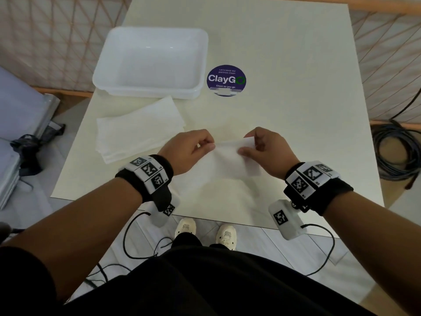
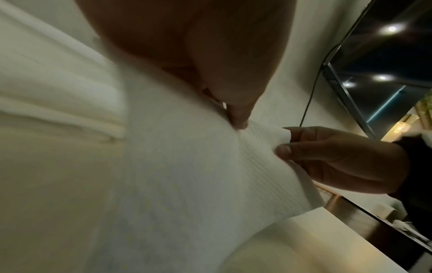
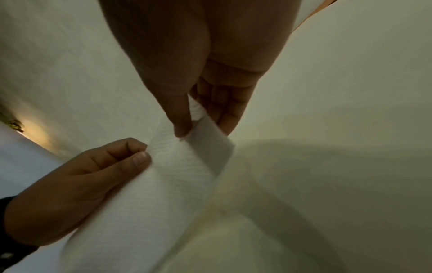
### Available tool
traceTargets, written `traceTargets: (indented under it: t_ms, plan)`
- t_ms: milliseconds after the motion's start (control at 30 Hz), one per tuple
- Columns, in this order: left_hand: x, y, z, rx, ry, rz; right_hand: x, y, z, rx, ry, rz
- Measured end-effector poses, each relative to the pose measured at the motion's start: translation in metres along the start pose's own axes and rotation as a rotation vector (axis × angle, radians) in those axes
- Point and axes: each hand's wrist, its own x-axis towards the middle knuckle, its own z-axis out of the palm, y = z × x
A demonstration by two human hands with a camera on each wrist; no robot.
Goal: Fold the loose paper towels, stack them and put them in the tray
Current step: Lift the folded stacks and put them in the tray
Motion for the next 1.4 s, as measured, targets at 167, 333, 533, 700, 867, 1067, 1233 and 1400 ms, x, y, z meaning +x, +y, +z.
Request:
traceTargets:
  t_ms: [167,333,533,700,867,1067,1233,1400]
  plan:
    - [-0.019,-0.024,-0.051,0.016,0.085,-0.119,0.017,-0.023,0.018,0.049,-0.074,-0.04]
    - [-0.024,-0.061,-0.107,-0.012,0.093,-0.215,0.049,-0.066,0.048,-0.005,-0.062,-0.015]
    - [0.003,-0.113,-0.142,-0.07,0.055,-0.211,0.103,-0.106,0.092,-0.068,-0.054,0.149]
    - [0.028,-0.154,-0.139,-0.038,-0.004,-0.194,0.141,-0.117,0.132,-0.287,-0.046,0.33]
    - [0.036,-0.183,-0.135,0.049,-0.048,-0.069,0.151,-0.12,0.155,-0.383,0.012,0.415]
    - [0.028,-0.193,-0.137,0.142,-0.122,-0.141,0.153,-0.127,0.169,-0.387,0.009,0.475]
    - [0.022,-0.186,-0.136,0.238,-0.206,-0.241,0.152,-0.139,0.172,-0.35,0.0,0.495]
    - [0.019,-0.178,-0.132,0.308,-0.224,-0.323,0.148,-0.145,0.177,-0.219,-0.002,0.524]
